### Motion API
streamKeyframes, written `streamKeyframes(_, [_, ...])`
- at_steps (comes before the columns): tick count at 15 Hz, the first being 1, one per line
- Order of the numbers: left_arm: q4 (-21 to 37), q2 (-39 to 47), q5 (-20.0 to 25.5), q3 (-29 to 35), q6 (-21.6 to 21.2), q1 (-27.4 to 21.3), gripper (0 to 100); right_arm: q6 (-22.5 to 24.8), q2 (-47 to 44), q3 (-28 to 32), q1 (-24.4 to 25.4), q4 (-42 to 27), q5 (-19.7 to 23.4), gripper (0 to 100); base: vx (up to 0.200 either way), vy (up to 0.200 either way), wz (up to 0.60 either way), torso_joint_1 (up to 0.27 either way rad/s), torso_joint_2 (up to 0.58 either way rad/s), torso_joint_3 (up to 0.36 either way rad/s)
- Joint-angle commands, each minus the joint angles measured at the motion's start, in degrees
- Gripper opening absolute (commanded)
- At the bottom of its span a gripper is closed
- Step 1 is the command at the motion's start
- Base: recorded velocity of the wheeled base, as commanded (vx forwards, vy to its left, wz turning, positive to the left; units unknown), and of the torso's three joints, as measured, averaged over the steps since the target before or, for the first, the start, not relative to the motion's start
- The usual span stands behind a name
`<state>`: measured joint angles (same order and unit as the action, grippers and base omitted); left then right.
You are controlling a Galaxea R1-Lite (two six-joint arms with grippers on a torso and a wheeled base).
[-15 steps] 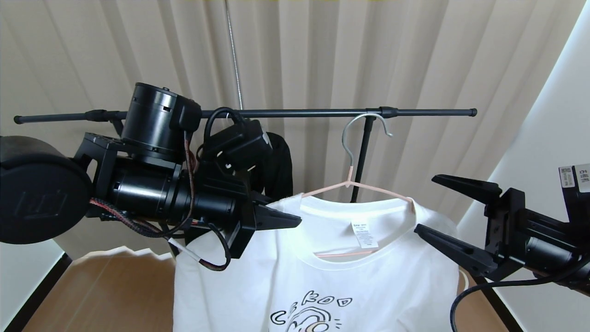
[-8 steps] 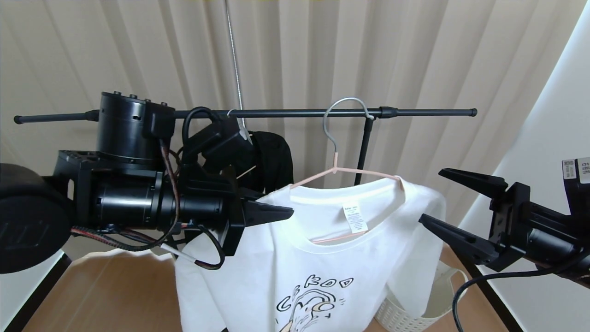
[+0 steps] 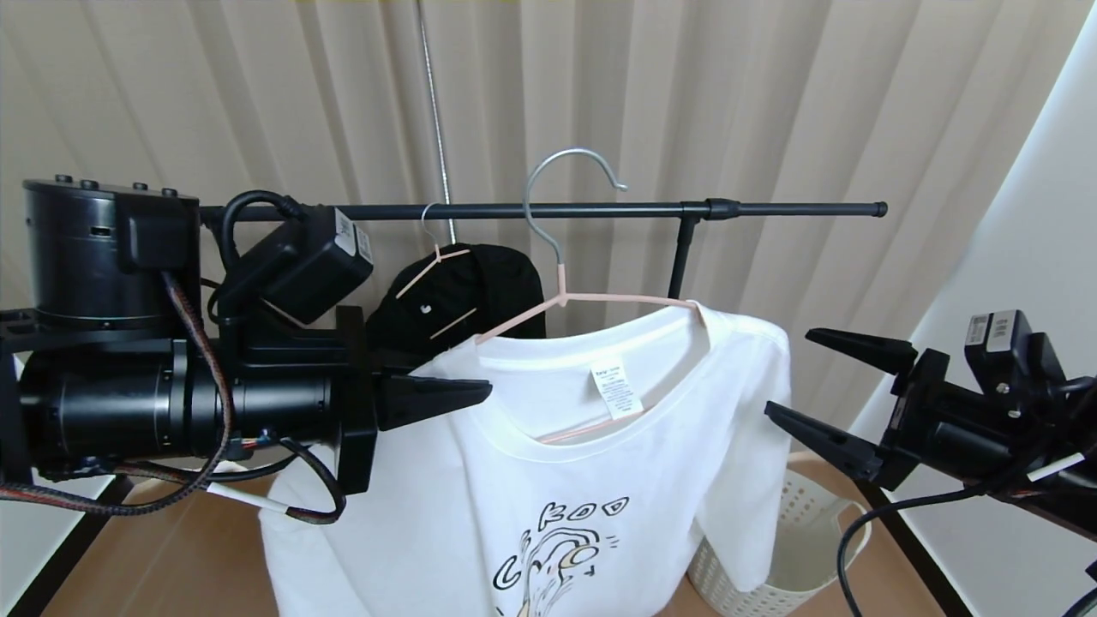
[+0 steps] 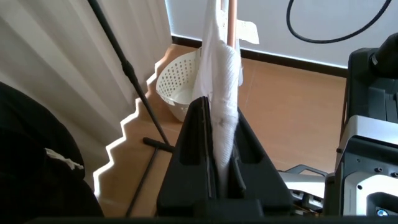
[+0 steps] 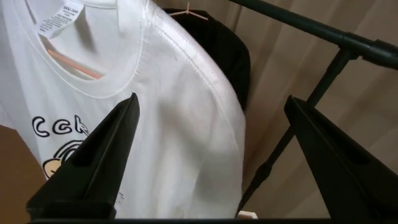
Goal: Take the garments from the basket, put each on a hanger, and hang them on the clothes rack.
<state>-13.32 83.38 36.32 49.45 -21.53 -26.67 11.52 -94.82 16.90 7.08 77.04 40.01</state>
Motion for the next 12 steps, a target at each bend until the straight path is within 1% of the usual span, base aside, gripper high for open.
streamKeyframes(1, [0.0, -1.8, 0.0, -0.5, 0.0, 0.2, 0, 2.2, -5.5, -0.5, 0.1, 0.0, 0.0, 100, 0.0, 0.0, 0.0, 0.0, 0.0, 0.0])
streamKeyframes(2, [0.0, -1.9, 0.0, -0.6, 0.0, 0.1, 0, 3.2, -6.9, -0.5, 0.1, 0.1, -0.2, 100, 0.0, 0.0, 0.0, 0.0, 0.0, 0.0])
streamKeyframes(5, [0.0, -2.5, 0.0, -0.7, 0.0, -0.2, 0, 4.4, -9.9, -0.1, 0.1, 0.5, -0.4, 100, 0.0, 0.0, 0.0, 0.0, 0.0, 0.0])
streamKeyframes(8, [0.1, -3.0, 0.0, -0.8, 0.0, -0.2, 0, 5.2, -10.7, 0.3, -0.1, 0.6, -0.6, 100, 0.0, 0.0, 0.0, 0.0, 0.0, 0.0])
streamKeyframes(9, [0.0, -3.0, 0.0, -1.1, 0.0, -0.2, 0, 5.1, -10.7, 0.7, -0.1, 0.5, -1.6, 0, 0.0, 0.0, 0.0, 0.0, 0.0, 0.0])
streamKeyframes(10, [0.0, -3.1, 0.0, -1.3, 0.0, -0.1, 0, 5.1, -11.3, 1.0, -0.1, 0.6, -2.9, 0, 0.0, 0.0, 0.0, 0.0, 0.0, 0.0])
streamKeyframes(12, [-0.1, -3.1, 0.0, -1.5, 0.0, 0.0, 0, 5.2, -11.4, 1.7, -1.1, 0.7, -3.4, 0, 0.0, 0.0, 0.0, 0.0, 0.0, 0.0])
